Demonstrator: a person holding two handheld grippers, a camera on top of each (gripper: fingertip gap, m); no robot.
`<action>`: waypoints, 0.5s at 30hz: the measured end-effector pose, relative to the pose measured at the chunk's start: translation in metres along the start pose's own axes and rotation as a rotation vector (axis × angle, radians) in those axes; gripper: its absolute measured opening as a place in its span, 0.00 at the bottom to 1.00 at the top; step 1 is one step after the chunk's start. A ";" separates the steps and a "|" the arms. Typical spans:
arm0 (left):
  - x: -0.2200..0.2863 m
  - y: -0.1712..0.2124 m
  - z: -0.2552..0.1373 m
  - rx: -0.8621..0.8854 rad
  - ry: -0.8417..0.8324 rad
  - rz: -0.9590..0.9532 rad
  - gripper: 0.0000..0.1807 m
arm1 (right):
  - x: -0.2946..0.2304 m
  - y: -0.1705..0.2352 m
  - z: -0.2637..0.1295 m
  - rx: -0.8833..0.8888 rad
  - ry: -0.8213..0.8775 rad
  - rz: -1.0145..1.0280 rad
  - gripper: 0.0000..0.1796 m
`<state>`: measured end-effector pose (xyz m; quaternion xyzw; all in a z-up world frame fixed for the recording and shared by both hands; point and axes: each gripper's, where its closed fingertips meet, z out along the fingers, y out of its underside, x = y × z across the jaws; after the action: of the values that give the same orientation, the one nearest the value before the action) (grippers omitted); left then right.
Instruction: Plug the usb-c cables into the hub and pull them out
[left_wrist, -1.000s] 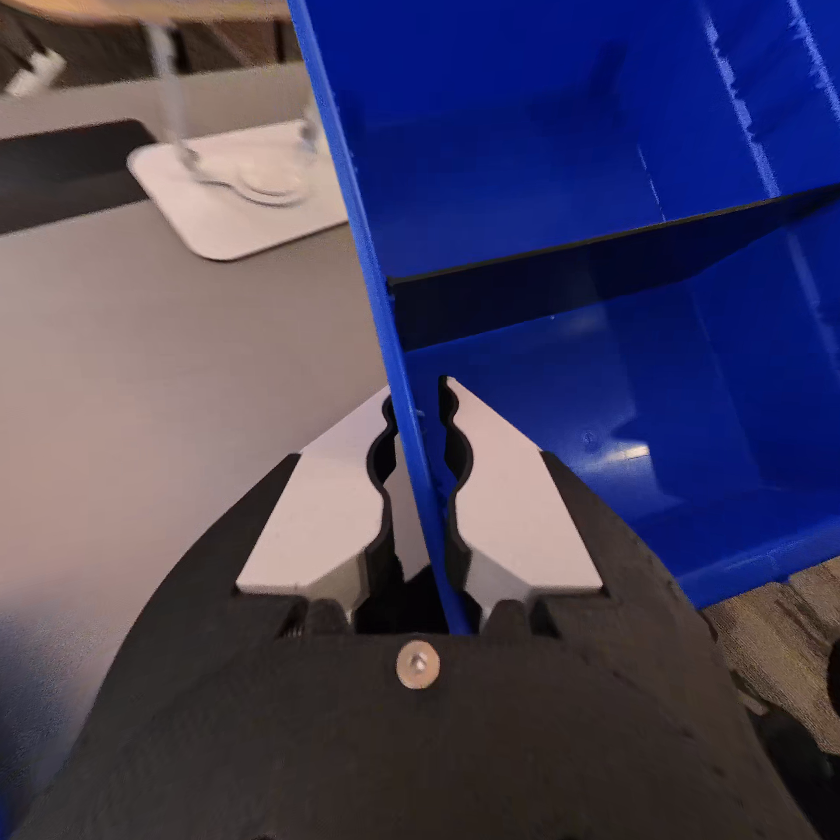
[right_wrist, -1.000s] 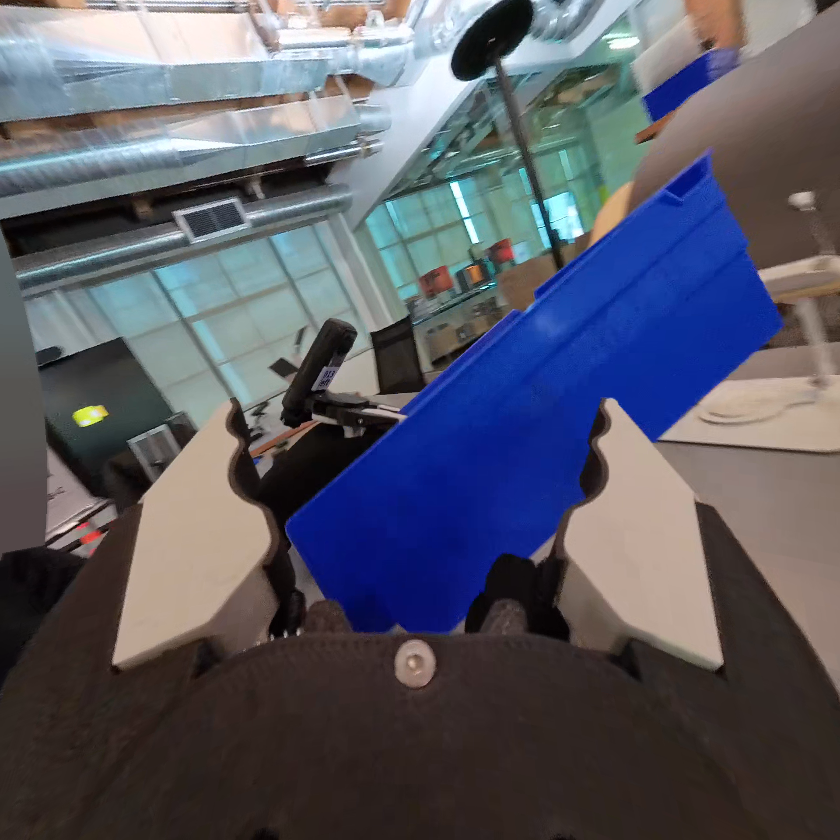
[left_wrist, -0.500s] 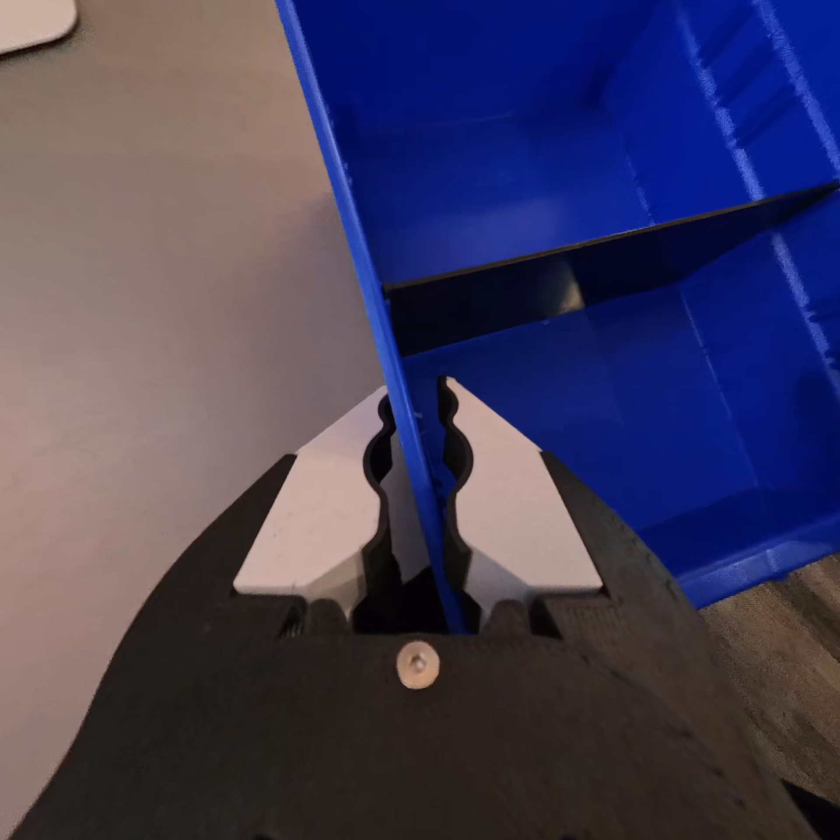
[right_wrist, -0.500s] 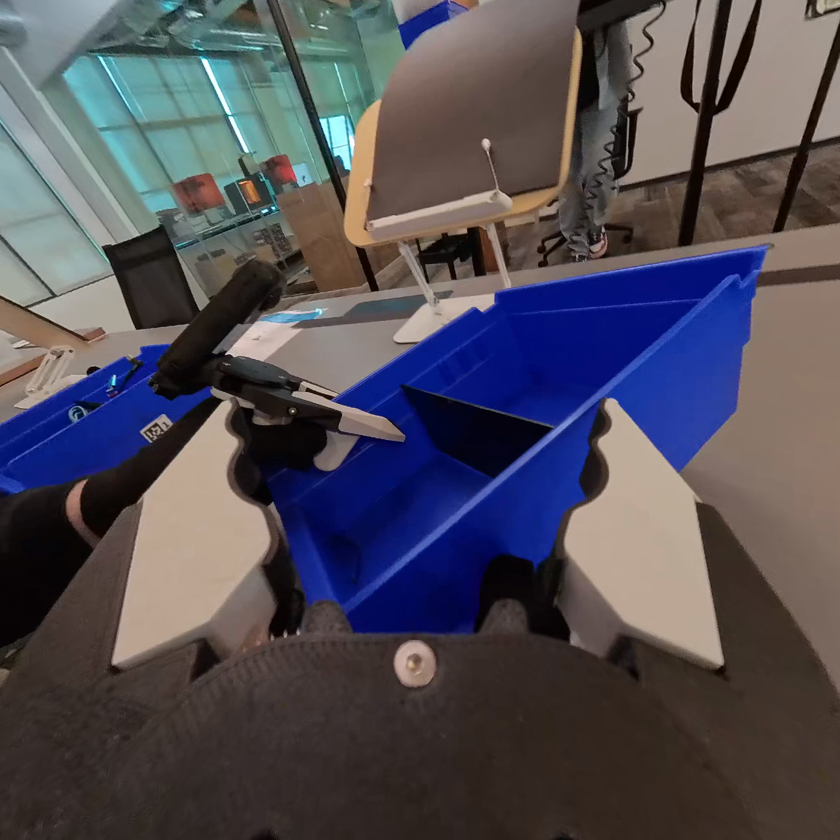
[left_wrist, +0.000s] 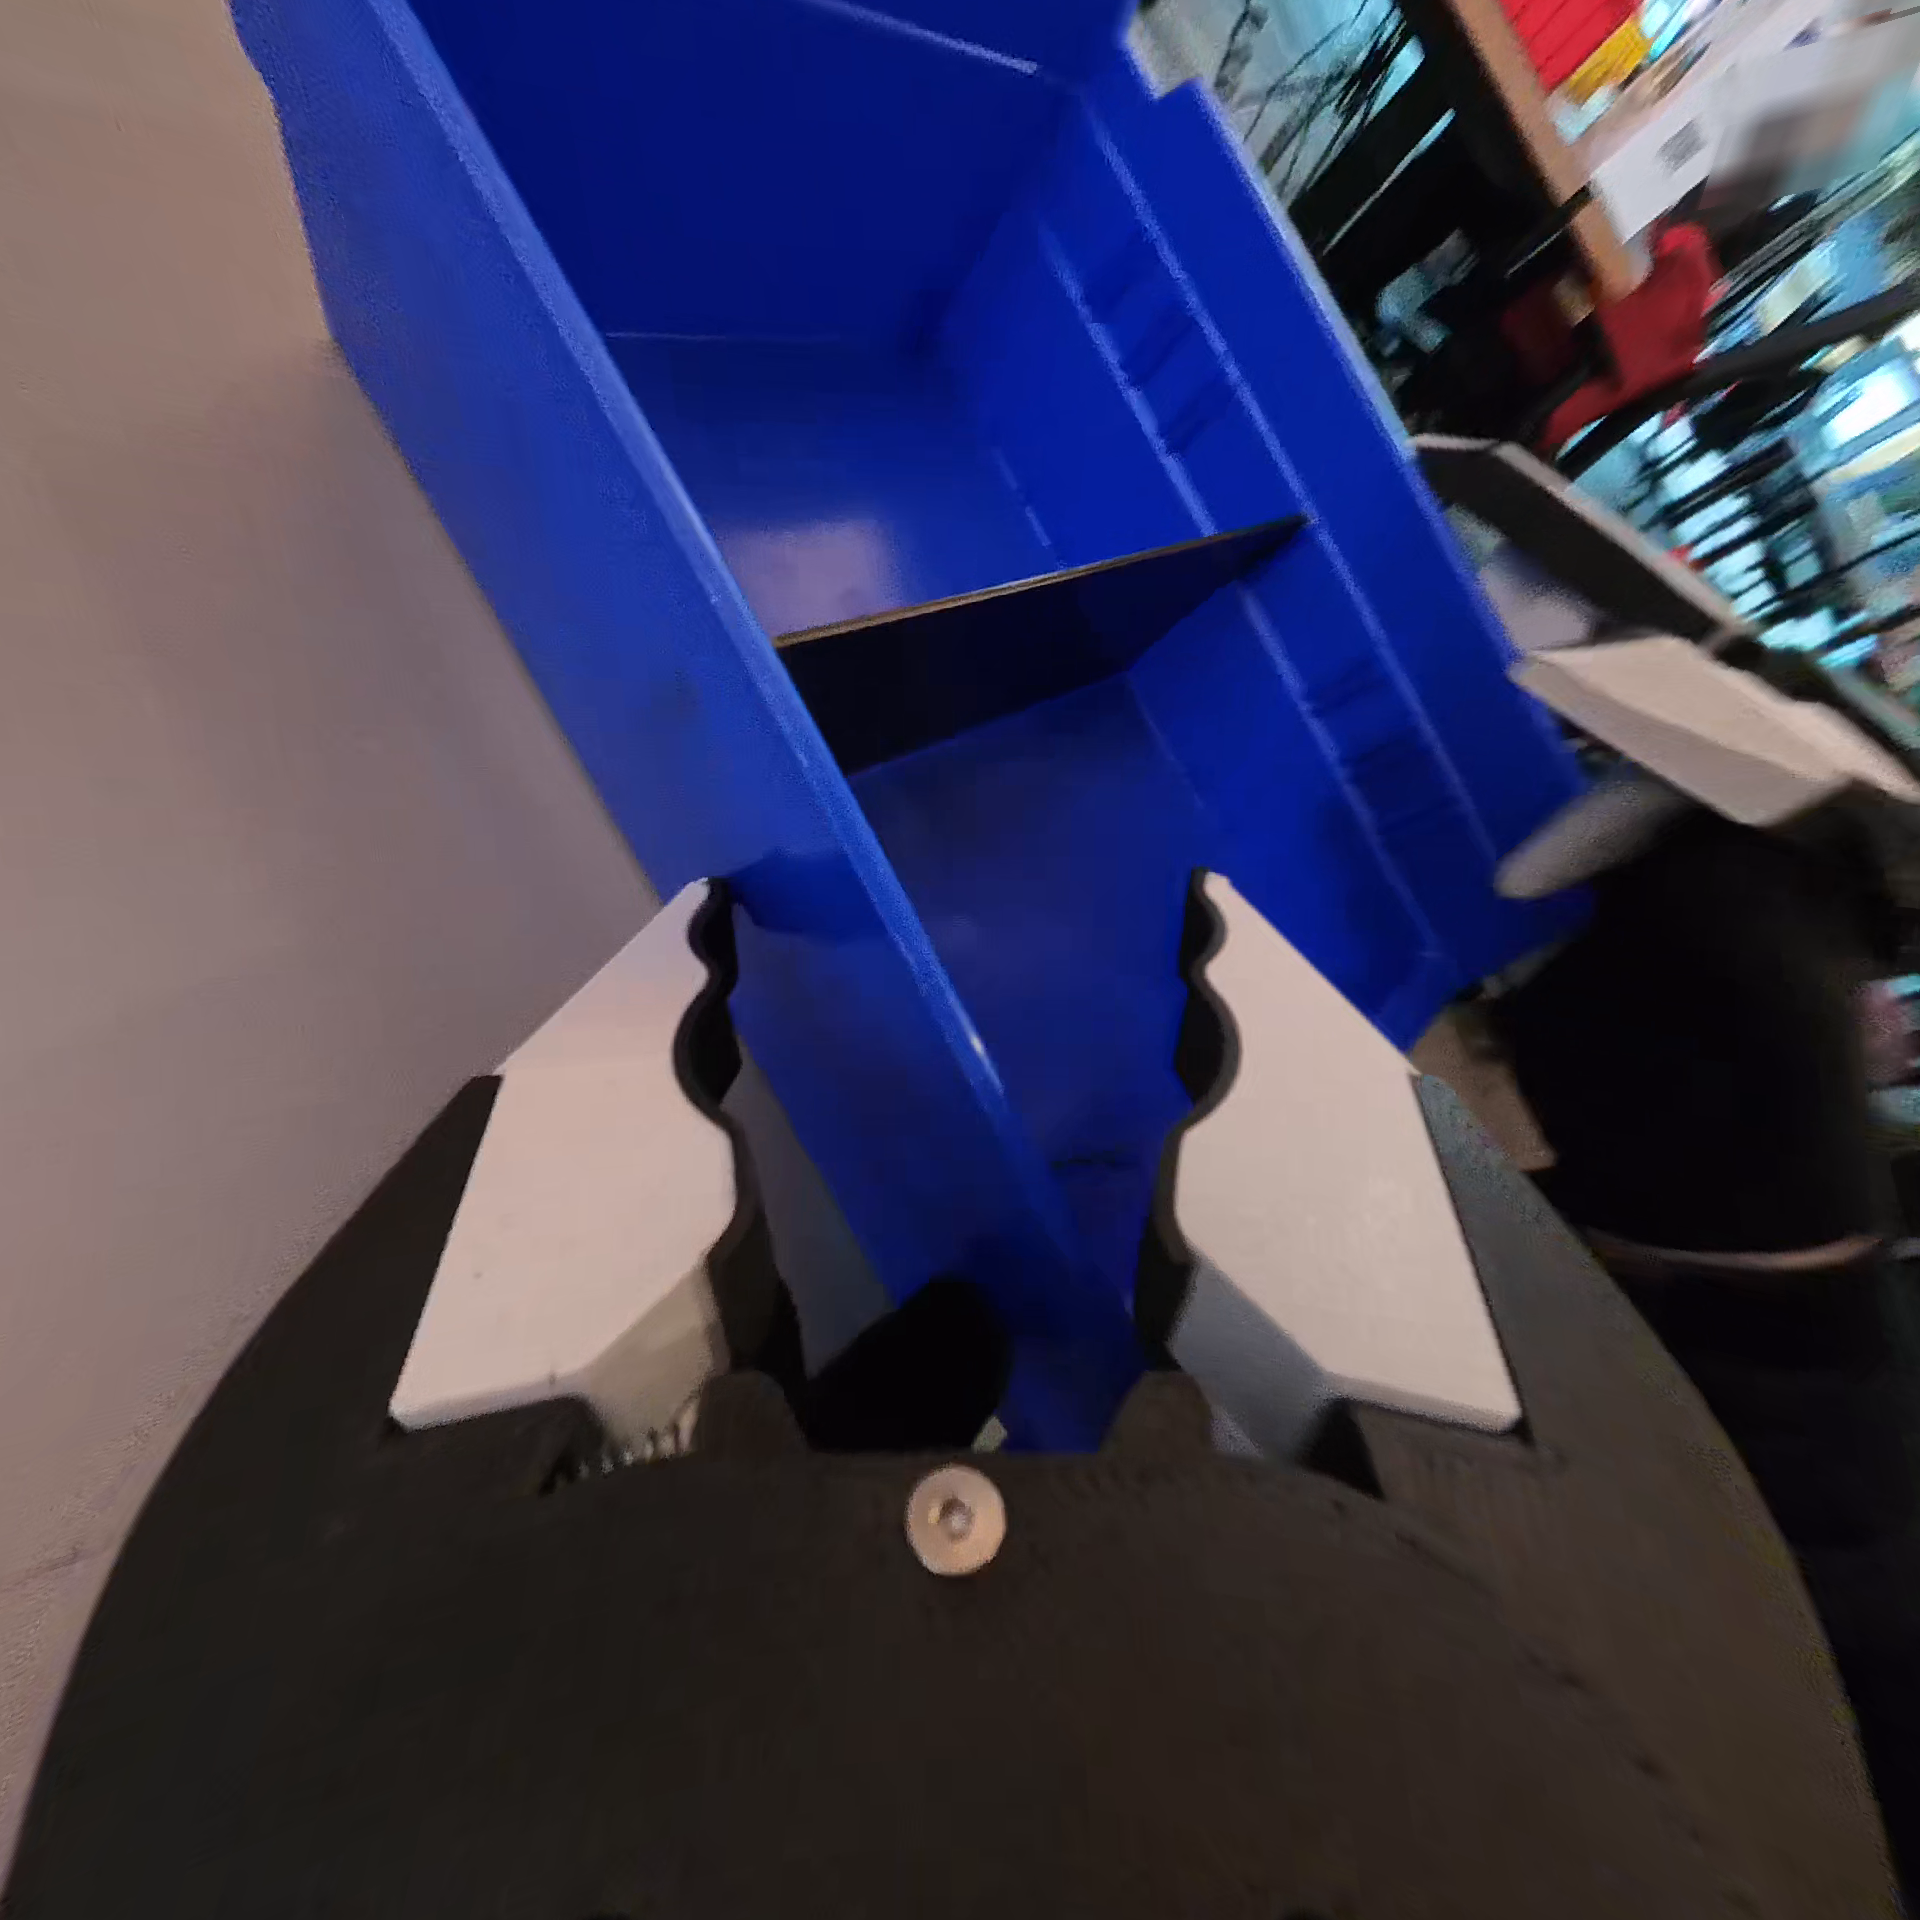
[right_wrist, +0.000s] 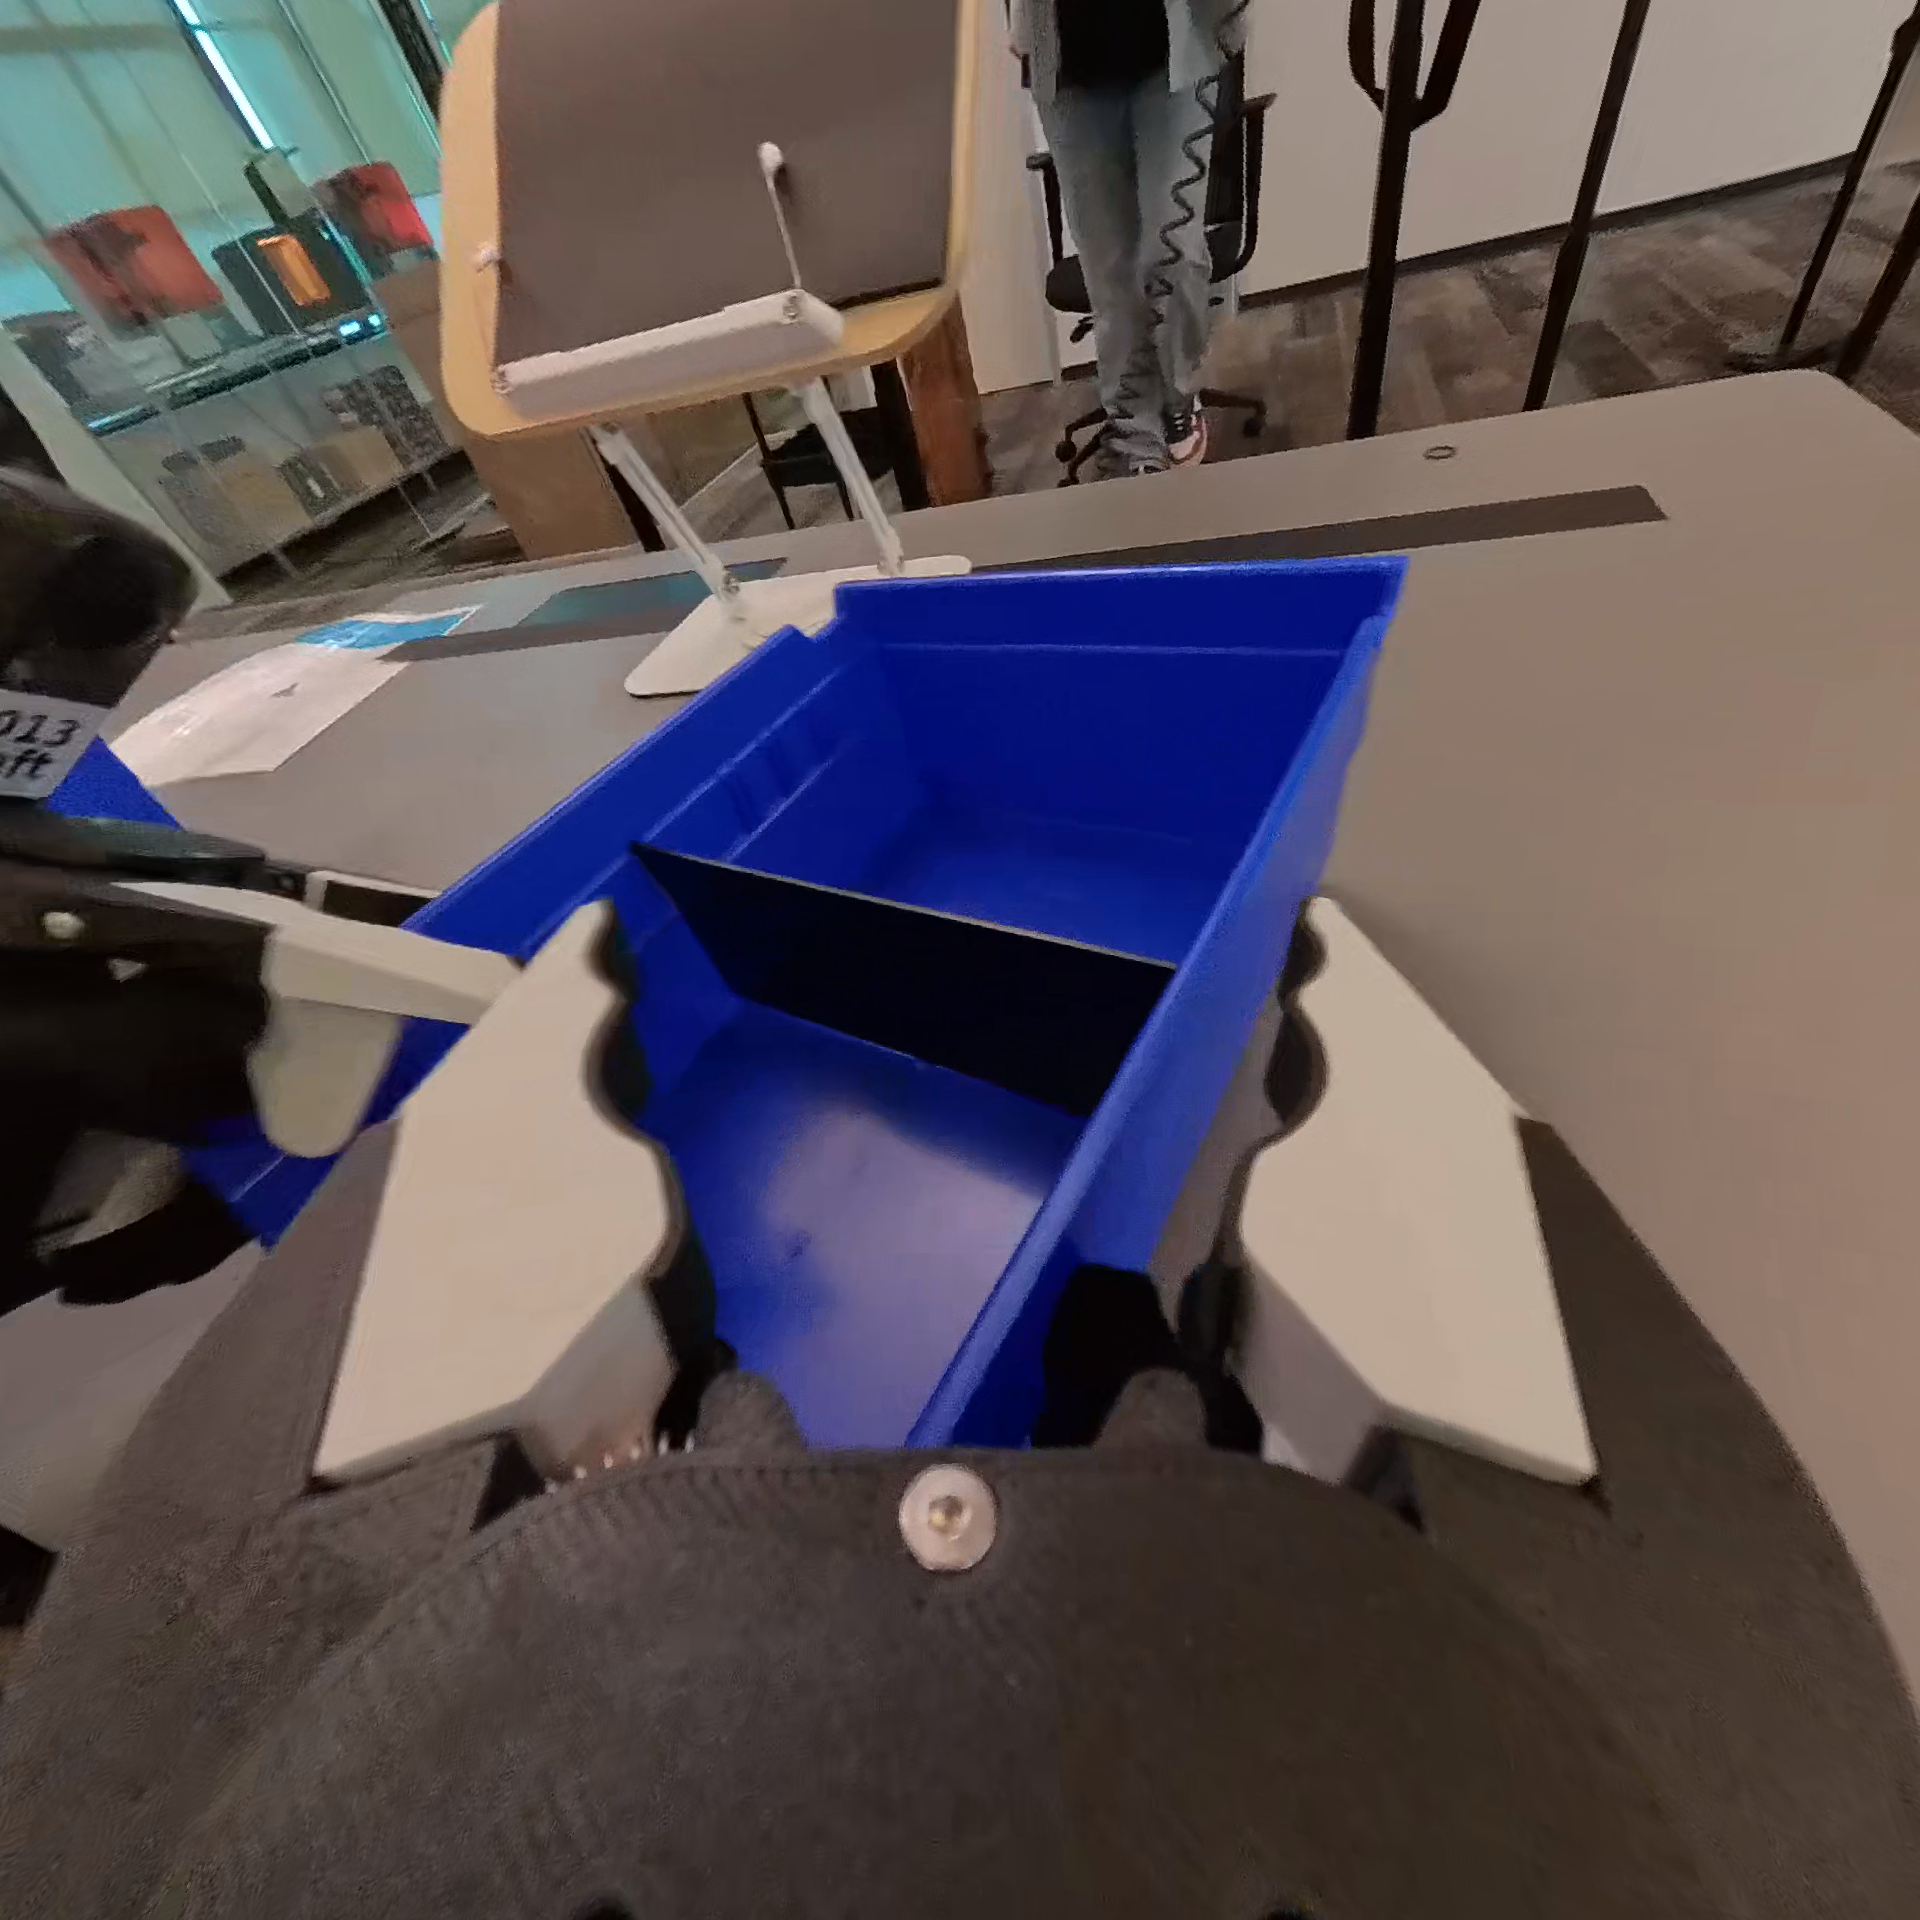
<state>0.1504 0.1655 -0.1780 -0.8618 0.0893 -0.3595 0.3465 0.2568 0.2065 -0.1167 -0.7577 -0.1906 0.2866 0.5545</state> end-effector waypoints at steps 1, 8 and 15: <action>0.007 -0.001 0.003 0.019 0.034 -0.041 0.49 | 0.011 0.001 0.000 -0.019 0.003 -0.006 0.60; 0.045 -0.009 0.029 0.088 0.195 -0.184 0.56 | 0.081 0.005 -0.001 -0.111 0.085 -0.035 0.48; 0.064 -0.011 0.027 0.123 0.336 -0.194 0.51 | 0.124 -0.002 -0.008 -0.116 0.131 -0.015 0.44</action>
<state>0.2142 0.1620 -0.1490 -0.7714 0.0402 -0.5348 0.3424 0.3567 0.2769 -0.1411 -0.8042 -0.1761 0.2207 0.5230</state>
